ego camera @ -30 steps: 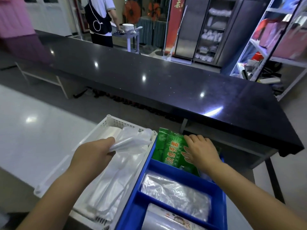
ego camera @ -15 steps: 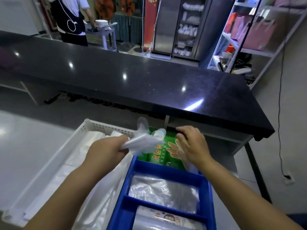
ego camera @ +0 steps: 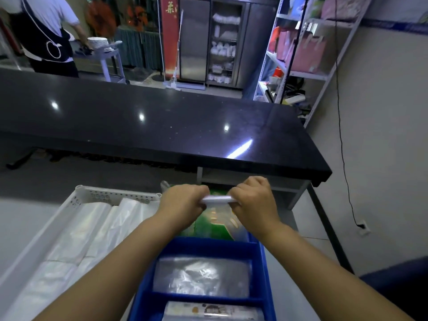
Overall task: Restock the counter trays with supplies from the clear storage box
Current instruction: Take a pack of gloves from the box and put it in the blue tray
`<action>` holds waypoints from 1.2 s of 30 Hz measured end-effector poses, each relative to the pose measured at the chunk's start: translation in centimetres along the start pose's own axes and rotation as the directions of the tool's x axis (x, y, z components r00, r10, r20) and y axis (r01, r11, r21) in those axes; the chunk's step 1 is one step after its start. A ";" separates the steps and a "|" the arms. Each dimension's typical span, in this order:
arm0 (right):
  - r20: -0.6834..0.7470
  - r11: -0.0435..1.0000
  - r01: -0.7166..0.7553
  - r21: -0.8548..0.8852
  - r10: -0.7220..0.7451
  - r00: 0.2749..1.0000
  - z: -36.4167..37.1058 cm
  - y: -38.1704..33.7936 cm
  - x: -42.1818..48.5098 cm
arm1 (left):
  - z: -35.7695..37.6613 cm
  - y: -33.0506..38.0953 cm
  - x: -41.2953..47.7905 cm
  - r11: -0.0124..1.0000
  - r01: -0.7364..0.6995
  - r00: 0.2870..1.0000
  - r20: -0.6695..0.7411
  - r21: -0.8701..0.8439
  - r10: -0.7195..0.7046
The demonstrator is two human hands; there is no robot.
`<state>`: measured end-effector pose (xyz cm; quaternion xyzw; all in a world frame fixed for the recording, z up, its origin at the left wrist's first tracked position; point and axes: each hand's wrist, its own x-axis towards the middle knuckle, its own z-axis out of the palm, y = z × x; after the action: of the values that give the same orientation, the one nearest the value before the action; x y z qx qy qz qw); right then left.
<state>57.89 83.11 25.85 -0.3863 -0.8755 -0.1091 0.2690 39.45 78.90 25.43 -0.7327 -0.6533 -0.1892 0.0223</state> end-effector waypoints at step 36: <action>0.460 0.981 -0.159 0.112 0.090 0.883 6.7 0.8 -4.5 | 6.0 -3.5 -3.0 0.997 0.002 0.981 0.195 -0.072 0.012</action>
<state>58.39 83.55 17.78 -0.4358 -0.8929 0.0662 0.0917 37.31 78.22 18.15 -0.7496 -0.6434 -0.1395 -0.0679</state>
